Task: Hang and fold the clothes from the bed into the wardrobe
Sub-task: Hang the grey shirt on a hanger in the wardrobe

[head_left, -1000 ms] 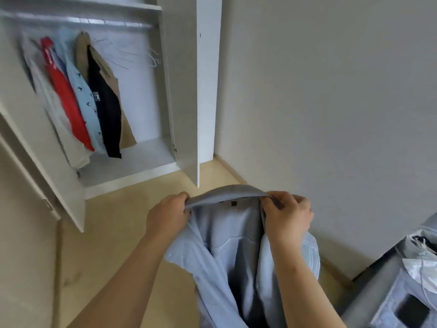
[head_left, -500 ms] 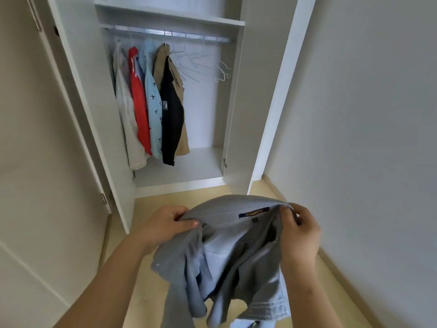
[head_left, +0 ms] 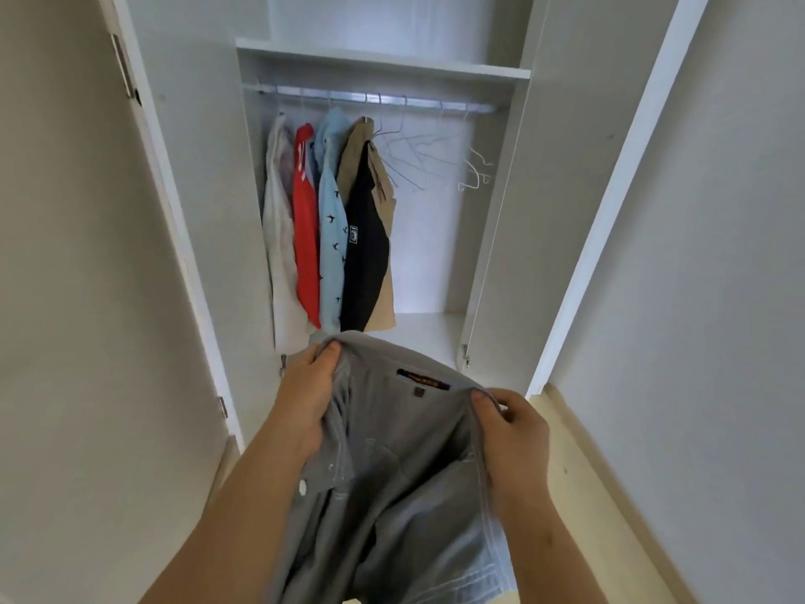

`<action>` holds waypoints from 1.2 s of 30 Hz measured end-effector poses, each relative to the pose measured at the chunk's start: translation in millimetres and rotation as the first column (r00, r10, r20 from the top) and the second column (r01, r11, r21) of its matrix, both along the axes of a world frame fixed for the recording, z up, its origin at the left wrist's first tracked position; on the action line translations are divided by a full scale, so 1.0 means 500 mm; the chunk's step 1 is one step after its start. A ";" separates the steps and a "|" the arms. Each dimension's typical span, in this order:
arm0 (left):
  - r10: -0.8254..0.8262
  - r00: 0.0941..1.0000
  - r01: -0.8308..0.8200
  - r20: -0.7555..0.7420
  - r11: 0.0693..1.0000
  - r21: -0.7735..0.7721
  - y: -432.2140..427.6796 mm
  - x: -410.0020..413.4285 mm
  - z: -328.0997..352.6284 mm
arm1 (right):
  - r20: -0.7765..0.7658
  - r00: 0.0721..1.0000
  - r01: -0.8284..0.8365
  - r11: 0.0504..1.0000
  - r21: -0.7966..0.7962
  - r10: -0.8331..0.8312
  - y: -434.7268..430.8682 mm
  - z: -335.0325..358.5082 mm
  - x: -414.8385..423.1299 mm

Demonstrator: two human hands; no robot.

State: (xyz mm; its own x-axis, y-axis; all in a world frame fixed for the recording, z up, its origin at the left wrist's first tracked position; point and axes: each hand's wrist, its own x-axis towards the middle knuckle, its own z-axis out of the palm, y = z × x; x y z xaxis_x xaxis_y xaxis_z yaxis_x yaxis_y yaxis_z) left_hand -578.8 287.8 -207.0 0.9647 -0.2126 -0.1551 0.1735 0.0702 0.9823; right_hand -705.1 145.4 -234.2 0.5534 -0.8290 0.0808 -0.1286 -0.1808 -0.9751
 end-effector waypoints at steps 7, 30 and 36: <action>0.178 0.984 -0.179 -0.019 0.981 -0.080 -0.169 0.190 0.062 | -0.014 0.990 -0.137 0.990 -0.016 0.137 -0.177 0.033 0.231; 0.158 0.968 -0.192 -0.194 0.967 -0.168 -0.334 0.881 0.045 | -0.111 0.981 -0.156 0.987 0.046 0.160 -0.330 0.007 0.988; 0.156 0.975 -0.188 -0.160 0.959 -0.212 -0.406 1.025 0.065 | -0.175 0.964 -0.204 0.979 -0.002 0.201 -0.384 -0.008 1.112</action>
State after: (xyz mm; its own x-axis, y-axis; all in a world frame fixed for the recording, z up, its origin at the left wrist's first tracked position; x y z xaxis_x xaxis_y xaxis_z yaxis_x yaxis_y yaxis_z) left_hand -66.2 84.7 -174.3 0.9616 -0.0901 -0.2592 0.2744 0.3272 0.9042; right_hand -149.1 -46.4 -238.3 0.7165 -0.6974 -0.0156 -0.2540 -0.2400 -0.9369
